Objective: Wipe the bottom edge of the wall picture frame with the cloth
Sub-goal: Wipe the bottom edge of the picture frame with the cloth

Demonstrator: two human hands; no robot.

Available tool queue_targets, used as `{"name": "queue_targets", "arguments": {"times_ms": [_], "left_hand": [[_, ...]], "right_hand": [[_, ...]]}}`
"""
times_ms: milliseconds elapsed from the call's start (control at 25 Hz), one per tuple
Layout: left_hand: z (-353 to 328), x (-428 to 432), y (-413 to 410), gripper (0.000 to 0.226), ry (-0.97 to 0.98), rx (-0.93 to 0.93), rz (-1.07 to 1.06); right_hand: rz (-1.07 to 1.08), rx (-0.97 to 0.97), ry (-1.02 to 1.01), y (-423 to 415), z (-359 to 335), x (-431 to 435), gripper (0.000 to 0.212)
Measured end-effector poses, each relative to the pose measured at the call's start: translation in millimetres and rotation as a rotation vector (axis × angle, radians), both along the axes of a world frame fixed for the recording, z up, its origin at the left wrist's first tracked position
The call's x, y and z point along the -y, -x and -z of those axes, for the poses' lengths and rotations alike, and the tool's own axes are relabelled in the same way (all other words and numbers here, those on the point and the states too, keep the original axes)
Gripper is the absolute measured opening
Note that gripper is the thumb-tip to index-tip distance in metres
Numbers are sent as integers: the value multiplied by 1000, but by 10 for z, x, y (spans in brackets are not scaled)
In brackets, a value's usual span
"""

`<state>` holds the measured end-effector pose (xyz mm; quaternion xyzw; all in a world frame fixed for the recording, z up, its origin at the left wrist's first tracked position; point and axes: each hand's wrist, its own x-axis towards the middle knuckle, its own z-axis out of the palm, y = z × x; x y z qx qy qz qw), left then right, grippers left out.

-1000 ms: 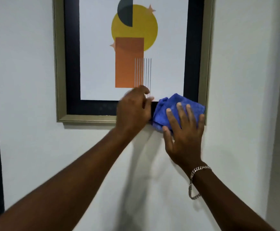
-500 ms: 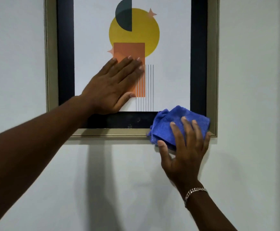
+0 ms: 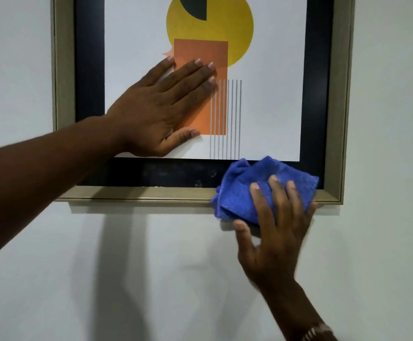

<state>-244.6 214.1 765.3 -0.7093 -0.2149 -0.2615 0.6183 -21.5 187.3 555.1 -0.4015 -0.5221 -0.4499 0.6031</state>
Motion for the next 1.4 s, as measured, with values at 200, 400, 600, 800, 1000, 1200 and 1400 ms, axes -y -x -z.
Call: {"name": "queue_targets", "arguments": {"times_ms": [200,400,600,800,1000,1200,1400], "left_hand": [[0,-12,35,79,-17,3,20],[-1,-33,38,80,-16,9,44],[-8,-42,42,80,-8,2,43],[-12,-35,60,81,6,1,55],[19,-54,116,80,-6,29,69],[22,-62,126,80,-10,34,79],[7,-62,125,82,-2,37,82]], "right_hand": [[-51,-203,-170,188,-230,-95,33],[-75,-182,-200,123,-200,-150,25],[-143,-159,-255,233,-186,-151,19],[-44,-257,-234,413,-269,-182,16],[40,-48,-204,288,-243,-105,22],[-22,68,-236,159,-266,-88,16],[-51,-1,-285,270,-273,-117,23]]}}
